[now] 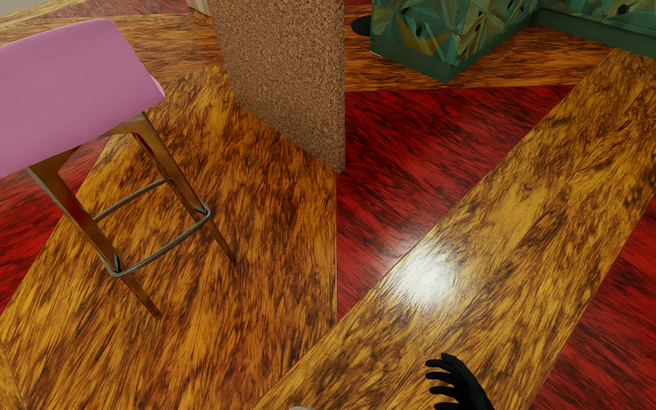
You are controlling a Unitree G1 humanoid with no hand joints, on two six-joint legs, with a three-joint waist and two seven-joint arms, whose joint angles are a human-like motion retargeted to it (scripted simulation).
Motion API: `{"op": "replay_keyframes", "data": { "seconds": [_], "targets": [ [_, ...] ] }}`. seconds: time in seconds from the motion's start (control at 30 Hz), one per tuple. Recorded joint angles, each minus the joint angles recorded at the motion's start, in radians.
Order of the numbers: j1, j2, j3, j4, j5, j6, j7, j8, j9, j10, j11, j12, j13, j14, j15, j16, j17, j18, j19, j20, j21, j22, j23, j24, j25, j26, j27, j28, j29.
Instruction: Pivot left
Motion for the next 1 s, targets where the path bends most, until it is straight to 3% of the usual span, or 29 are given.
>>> {"op": "replay_keyframes", "data": {
  "seconds": [0.03,0.07,0.1,0.13,0.23,0.27,0.33,0.37,0.4,0.43,0.47,0.5,0.53,0.57,0.6,0.63,0.67,0.7,0.73,0.77,0.8,0.83,0.87,0.9,0.93,1.0],
  "targets": [
    [-0.005,0.033,0.015,-0.01,-0.002,-0.018,-0.003,0.018,-0.007,-0.015,-0.07,-0.005,-0.01,0.012,-0.038,0.002,0.002,0.0,0.012,0.004,-0.011,0.015,0.018,-0.009,0.001,-0.016,0.004,0.011,0.004],
    [-0.005,0.049,0.057,-0.001,-0.006,-0.021,0.008,-0.001,-0.012,-0.039,-0.11,-0.032,0.008,0.031,-0.032,-0.006,-0.006,-0.007,-0.011,-0.016,-0.035,0.001,0.026,-0.014,0.003,-0.014,-0.003,0.018,0.008],
    [-0.006,0.069,0.047,0.025,-0.014,-0.015,0.046,-0.017,-0.01,-0.029,-0.125,-0.028,0.001,0.018,-0.028,-0.009,-0.019,0.035,-0.005,-0.016,-0.022,-0.01,0.031,-0.016,0.003,-0.008,-0.009,0.02,0.012],
    [-0.013,0.073,0.01,0.044,-0.024,-0.012,0.068,-0.031,-0.012,-0.018,-0.117,-0.024,-0.013,0.009,-0.034,0.005,-0.016,-0.015,-0.002,-0.021,-0.008,0.0,0.019,-0.015,-0.001,-0.001,-0.01,0.018,0.013],
    [-0.041,0.016,-0.042,0.023,-0.028,-0.017,0.034,-0.019,-0.011,-0.019,-0.009,-0.036,0.023,0.054,0.008,0.011,-0.007,0.006,0.011,0.005,-0.004,-0.006,-0.042,-0.01,-0.022,0.026,-0.014,0.004,0.01],
    [-0.036,-0.014,-0.042,0.004,-0.025,-0.029,0.012,0.006,0.0,-0.042,0.057,-0.005,0.009,0.075,0.051,0.009,-0.006,0.005,0.004,-0.006,-0.009,-0.02,-0.032,-0.021,-0.029,0.008,0.011,0.015,0.012],
    [-0.05,0.085,0.032,-0.026,-0.023,-0.065,-0.01,0.047,-0.028,-0.089,-0.146,0.039,0.009,0.087,-0.045,0.011,-0.029,0.013,-0.015,0.014,-0.02,-0.019,0.018,-0.076,-0.046,-0.055,0.034,0.039,0.018],
    [-0.051,0.124,0.073,-0.005,-0.018,-0.045,-0.003,0.025,-0.02,-0.074,-0.196,0.036,-0.003,0.055,-0.033,0.015,-0.04,0.053,0.051,0.008,-0.043,-0.013,0.046,-0.089,-0.048,-0.068,0.024,0.034,0.021],
    [-0.071,0.114,0.057,0.019,-0.025,-0.032,0.035,0.011,-0.01,-0.036,-0.161,0.026,-0.028,0.014,-0.036,0.009,-0.032,0.087,0.065,0.004,-0.029,-0.012,0.033,-0.083,-0.038,-0.062,0.013,0.026,0.015],
    [-0.086,0.09,0.024,0.031,-0.031,-0.019,0.043,0.003,-0.003,-0.014,-0.1,0.015,-0.046,0.006,-0.038,0.001,-0.021,-0.009,0.047,0.005,-0.011,0.002,0.029,-0.068,-0.026,-0.05,-0.011,0.012,0.006],
    [-0.098,0.049,-0.004,0.022,-0.028,-0.009,0.026,0.0,-0.001,-0.018,-0.015,-0.014,-0.039,0.1,-0.032,0.018,0.002,0.037,0.006,0.001,0.0,0.038,-0.004,-0.05,-0.014,-0.031,-0.026,-0.011,-0.003],
    [-0.105,0.02,-0.025,0.0,-0.026,-0.026,0.005,0.02,-0.008,-0.045,0.03,-0.003,-0.021,0.131,-0.033,0.024,0.018,-0.002,-0.033,0.003,0.014,0.018,0.003,-0.047,-0.015,-0.016,-0.04,-0.029,-0.005],
    [-0.113,0.048,-0.006,-0.018,-0.025,-0.047,-0.001,0.045,-0.021,-0.069,-0.047,0.01,0.011,0.129,-0.081,0.022,0.004,-0.004,-0.059,0.006,0.02,-0.006,0.019,-0.056,-0.024,-0.013,-0.041,-0.026,0.002],
    [-0.116,0.108,0.051,-0.006,-0.026,-0.032,0.017,0.027,-0.022,-0.064,-0.145,-0.012,0.049,0.087,-0.076,-0.011,-0.026,0.077,0.026,0.019,-0.019,-0.011,0.054,-0.056,-0.032,-0.007,-0.033,0.004,0.017],
    [-0.128,0.116,0.06,0.012,-0.039,-0.022,0.049,-0.001,-0.017,-0.049,-0.144,-0.009,0.042,0.037,-0.079,-0.018,-0.038,0.09,0.07,0.006,-0.021,-0.046,0.04,-0.05,-0.035,0.004,0.007,0.026,0.021],
    [-0.144,0.128,0.04,0.029,-0.045,-0.005,0.079,-0.026,-0.019,0.009,-0.139,0.007,0.011,-0.042,-0.087,-0.015,-0.034,0.15,0.055,-0.001,-0.01,-0.037,0.041,-0.046,-0.039,0.001,0.036,0.036,0.019],
    [-0.17,0.13,0.007,0.058,-0.039,0.024,0.101,-0.044,-0.018,0.083,-0.111,0.022,-0.038,-0.109,-0.107,-0.013,-0.025,0.189,0.007,-0.007,-0.006,-0.027,0.044,-0.035,-0.041,0.001,0.051,0.034,0.013],
    [-0.18,0.054,-0.031,0.067,-0.044,0.036,0.091,-0.035,-0.007,0.086,0.056,-0.01,-0.054,-0.021,-0.076,0.026,-0.025,0.02,0.013,-0.03,-0.009,0.021,0.004,-0.025,-0.037,0.003,0.045,0.016,0.001],
    [-0.181,-0.029,-0.067,0.048,-0.028,0.031,0.065,0.01,-0.007,0.045,0.203,-0.013,-0.065,0.125,-0.007,0.058,-0.02,0.011,0.015,-0.029,-0.006,0.049,-0.006,-0.029,-0.036,-0.002,0.032,-0.005,-0.012],
    [-0.19,-0.08,-0.093,0.015,-0.002,-0.005,0.045,0.06,-0.02,-0.005,0.227,0.001,-0.049,0.17,0.009,0.059,-0.002,0.016,0.002,-0.02,-0.015,0.036,0.01,-0.052,-0.048,-0.007,0.009,-0.018,-0.02],
    [-0.186,-0.028,-0.058,-0.009,-0.002,-0.037,0.046,0.083,-0.022,-0.014,0.026,0.036,-0.01,0.115,-0.08,0.01,-0.017,0.01,0.003,0.023,-0.03,-0.012,0.044,-0.076,-0.063,-0.027,-0.012,0.007,-0.017],
    [-0.178,0.027,-0.008,0.0,-0.013,-0.018,0.068,0.047,-0.006,0.066,-0.033,0.009,0.009,-0.004,-0.09,-0.005,-0.045,0.077,0.063,0.001,-0.048,-0.006,0.098,-0.089,-0.069,-0.055,-0.017,0.052,-0.014],
    [-0.184,0.033,0.0,0.025,-0.018,-0.003,0.108,0.021,-0.008,0.214,-0.018,0.004,-0.002,-0.094,-0.103,0.003,-0.051,0.142,0.083,-0.008,-0.045,-0.013,0.077,-0.081,-0.063,-0.073,0.018,0.073,-0.014],
    [-0.149,0.025,-0.018,0.046,-0.017,0.014,0.12,0.001,-0.028,0.291,0.004,0.003,-0.019,-0.162,-0.12,0.022,-0.044,0.15,0.031,-0.002,-0.032,-0.005,0.057,-0.058,-0.052,-0.078,0.033,0.067,-0.019],
    [-0.079,0.002,-0.054,0.072,-0.007,0.036,0.106,-0.016,-0.042,0.238,0.064,-0.003,-0.045,-0.181,-0.128,0.054,-0.022,0.044,0.009,-0.017,-0.018,0.008,0.058,-0.035,-0.039,-0.076,0.027,0.051,-0.03],
    [-0.072,-0.065,-0.096,0.03,-0.013,0.01,0.064,0.013,-0.025,0.202,0.2,-0.037,-0.011,-0.137,-0.009,0.048,0.025,0.041,0.044,-0.015,-0.003,-0.004,0.023,-0.018,-0.018,-0.058,-0.002,0.018,-0.063]
  ]
}}
